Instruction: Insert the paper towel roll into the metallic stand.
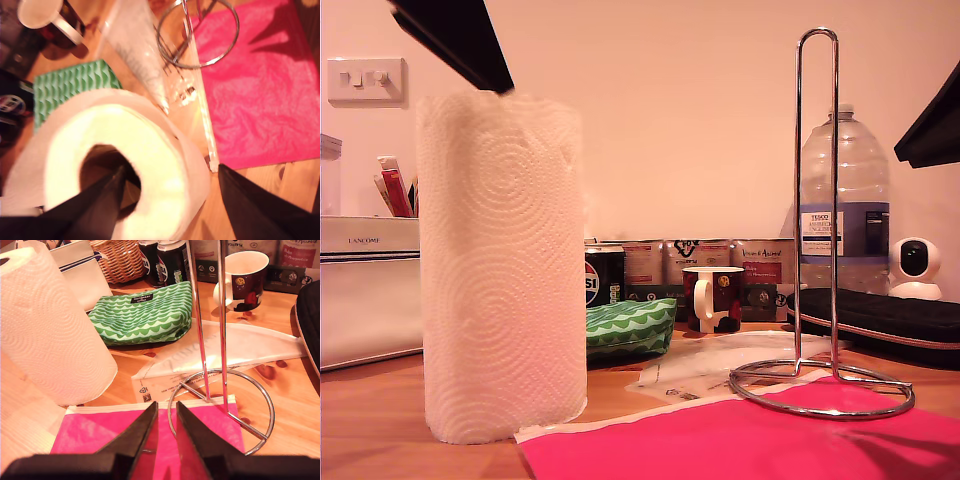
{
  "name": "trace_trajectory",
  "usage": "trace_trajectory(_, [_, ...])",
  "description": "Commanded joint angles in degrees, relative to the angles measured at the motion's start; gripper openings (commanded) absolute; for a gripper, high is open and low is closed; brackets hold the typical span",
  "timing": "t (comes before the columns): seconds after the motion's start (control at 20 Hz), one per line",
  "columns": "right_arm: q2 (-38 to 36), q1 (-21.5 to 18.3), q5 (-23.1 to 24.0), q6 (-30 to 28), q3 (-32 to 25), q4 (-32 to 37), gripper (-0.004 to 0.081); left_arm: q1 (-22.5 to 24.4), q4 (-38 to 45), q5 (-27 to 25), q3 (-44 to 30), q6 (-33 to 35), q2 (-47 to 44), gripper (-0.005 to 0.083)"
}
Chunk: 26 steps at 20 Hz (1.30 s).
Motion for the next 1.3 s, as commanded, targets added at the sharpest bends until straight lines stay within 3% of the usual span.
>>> trace_trajectory(0.0, [0.3,0.2,0.0,0.0,0.6,0.7,0.0093,0.2,0.5,0.2,0.0,0.3,1.6,0.0536])
trace_trajectory(0.2, [0.3,0.2,0.0,0.0,0.6,0.7,0.0093,0.7,0.2,0.2,0.0,0.3,2.9,0.0524])
trace_trajectory(0.25, [0.3,0.2,0.0,0.0,0.6,0.7,0.0093,0.7,0.0,0.3,0.0,0.3,2.9,0.0474])
trace_trajectory(0.4, [0.6,0.2,0.6,-0.1,0.6,1.3,0.0112,0.7,-2.3,0.3,0.0,0.3,2.9,0.0182])
trace_trajectory(0.5, [1.9,0.2,3.5,-1.0,0.6,1.3,0.0211,0.7,-2.8,0.3,0.0,0.3,2.8,-0.001])
trace_trajectory(0.75, [8.2,0.2,3.7,-6.3,0.5,8.3,0.0246,0.6,-3.1,0.3,0.0,0.5,2.8,-0.0021])
trace_trajectory(0.9, [11.7,0.1,1.1,-7.7,0.3,12.5,0.0244,0.7,-3.1,0.3,0.0,0.5,2.8,-0.0021])
trace_trajectory(1.05, [14.4,-0.7,-0.7,-7.9,-2.6,17.5,0.0244,0.7,-3.2,0.3,0.0,0.4,2.8,-0.0021])
trace_trajectory(1.25, [17.1,-4.4,-1.0,-6.1,-9.4,29.4,0.0245,0.7,-3.2,0.3,0.0,0.4,2.8,-0.0021])
